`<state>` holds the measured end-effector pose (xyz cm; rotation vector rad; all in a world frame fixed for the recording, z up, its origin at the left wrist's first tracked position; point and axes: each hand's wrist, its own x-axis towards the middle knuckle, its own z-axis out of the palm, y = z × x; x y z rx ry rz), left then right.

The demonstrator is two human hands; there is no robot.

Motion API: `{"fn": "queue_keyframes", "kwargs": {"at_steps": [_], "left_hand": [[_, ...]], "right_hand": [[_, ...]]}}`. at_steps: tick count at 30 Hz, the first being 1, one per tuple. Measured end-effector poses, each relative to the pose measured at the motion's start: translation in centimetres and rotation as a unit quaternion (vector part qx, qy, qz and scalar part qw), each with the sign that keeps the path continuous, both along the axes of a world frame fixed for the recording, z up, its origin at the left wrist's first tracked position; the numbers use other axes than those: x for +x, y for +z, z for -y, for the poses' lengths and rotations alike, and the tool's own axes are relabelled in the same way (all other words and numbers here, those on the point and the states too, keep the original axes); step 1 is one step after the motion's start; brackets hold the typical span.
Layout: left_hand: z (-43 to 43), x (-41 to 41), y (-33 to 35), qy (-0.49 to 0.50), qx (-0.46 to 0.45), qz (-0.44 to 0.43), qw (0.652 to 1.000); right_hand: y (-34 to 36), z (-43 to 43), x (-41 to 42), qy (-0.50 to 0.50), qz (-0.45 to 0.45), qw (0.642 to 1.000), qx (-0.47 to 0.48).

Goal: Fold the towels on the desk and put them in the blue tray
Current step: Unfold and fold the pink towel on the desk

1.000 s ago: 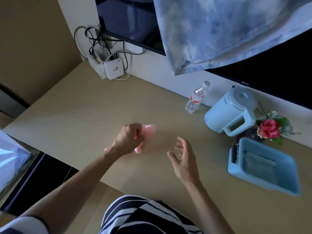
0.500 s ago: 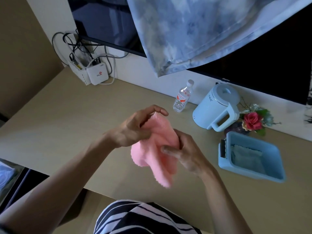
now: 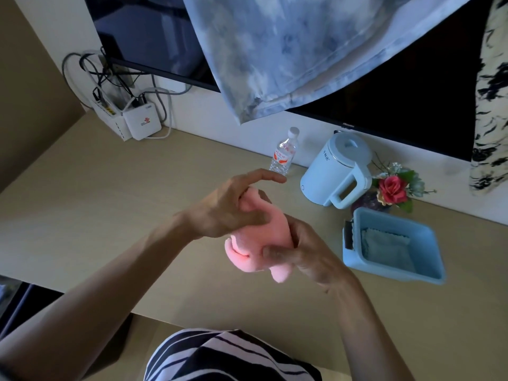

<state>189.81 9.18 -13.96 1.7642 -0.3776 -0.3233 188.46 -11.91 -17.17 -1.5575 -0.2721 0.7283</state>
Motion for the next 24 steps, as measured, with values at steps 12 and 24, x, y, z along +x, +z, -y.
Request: {"fn": "queue_keyframes", "kwargs": {"at_steps": [12,24], "left_hand": [[-2.3,1.7,0.4,-0.073,0.155,-0.042,0.984],[-0.7,2.8,-0.2,-0.077,0.260,0.008,0.962]], "right_hand": [[0.5,3.2,1.3,0.000,0.065,0.987,-0.145],[-2.3,3.2,1.4,0.000,0.133,0.931,-0.340]]}}
